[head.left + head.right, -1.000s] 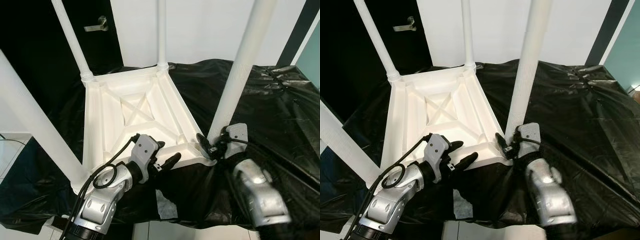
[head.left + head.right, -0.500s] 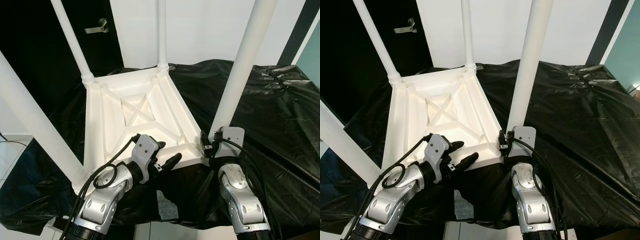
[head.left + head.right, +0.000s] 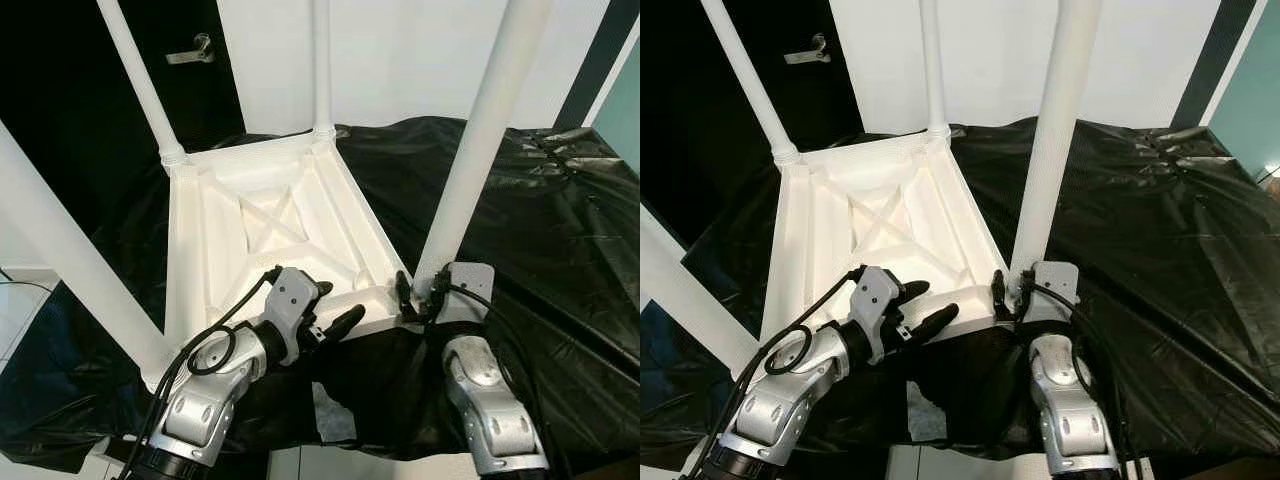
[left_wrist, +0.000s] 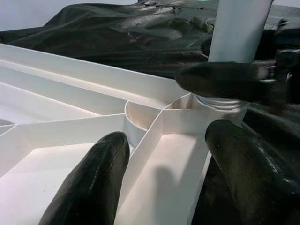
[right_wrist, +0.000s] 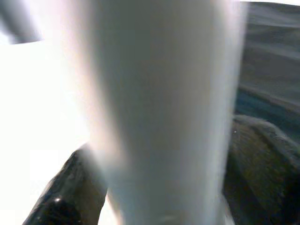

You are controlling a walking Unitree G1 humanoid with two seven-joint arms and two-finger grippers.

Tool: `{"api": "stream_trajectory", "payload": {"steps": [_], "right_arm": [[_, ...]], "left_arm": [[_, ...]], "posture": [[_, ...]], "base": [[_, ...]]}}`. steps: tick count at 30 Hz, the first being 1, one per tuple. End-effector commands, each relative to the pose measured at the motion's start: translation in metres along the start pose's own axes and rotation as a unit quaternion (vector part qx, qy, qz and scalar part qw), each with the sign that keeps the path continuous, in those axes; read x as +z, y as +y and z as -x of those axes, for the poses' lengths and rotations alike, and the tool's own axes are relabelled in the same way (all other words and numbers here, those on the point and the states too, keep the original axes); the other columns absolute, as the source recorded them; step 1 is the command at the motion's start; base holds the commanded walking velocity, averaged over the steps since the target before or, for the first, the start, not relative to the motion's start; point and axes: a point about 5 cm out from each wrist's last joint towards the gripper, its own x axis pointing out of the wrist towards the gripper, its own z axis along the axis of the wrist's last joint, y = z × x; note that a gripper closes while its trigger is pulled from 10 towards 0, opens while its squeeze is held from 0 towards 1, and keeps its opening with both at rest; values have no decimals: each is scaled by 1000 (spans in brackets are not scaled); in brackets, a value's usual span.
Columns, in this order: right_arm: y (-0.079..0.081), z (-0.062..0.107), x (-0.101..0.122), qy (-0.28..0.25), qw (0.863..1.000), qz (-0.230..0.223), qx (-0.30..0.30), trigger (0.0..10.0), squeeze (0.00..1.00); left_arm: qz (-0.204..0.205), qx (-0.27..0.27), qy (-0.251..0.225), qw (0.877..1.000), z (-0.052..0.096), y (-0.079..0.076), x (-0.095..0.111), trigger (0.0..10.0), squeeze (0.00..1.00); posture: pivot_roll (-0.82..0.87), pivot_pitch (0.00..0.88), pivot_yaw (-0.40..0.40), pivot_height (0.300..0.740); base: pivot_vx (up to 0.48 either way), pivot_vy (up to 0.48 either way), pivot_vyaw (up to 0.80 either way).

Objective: Building children table

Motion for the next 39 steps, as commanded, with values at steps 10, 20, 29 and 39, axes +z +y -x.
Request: {"api": "stream_trajectory", "payload": {"steps": [10, 20, 29, 39], "right_arm": [[-23, 2, 7, -9, 986, 23, 164, 10000, 0], [-23, -24, 15, 9, 949, 79, 304, 10000, 0], [-20, -23, 6, 30, 936, 81, 341, 0, 0], [-19, -19, -10, 60, 965, 42, 252, 10000, 0]], "left_arm": [[-4, -11, 4, 1000, 0, -1, 0, 10000, 0], [-7, -7, 3, 1000, -2, -1, 1, 10000, 0], [-5, 3, 2, 1000, 1, -1, 0, 10000, 0], [-5, -3, 1, 1000, -1, -3, 0, 10000, 0]], "posture": [[-50, 0, 24, 740], [-31, 0, 5, 740], [-10, 0, -18, 740], [-32, 0, -9, 740]], "base": [[0, 0, 0], [0, 0, 0], [0, 0, 0], [0, 0, 0]]}}
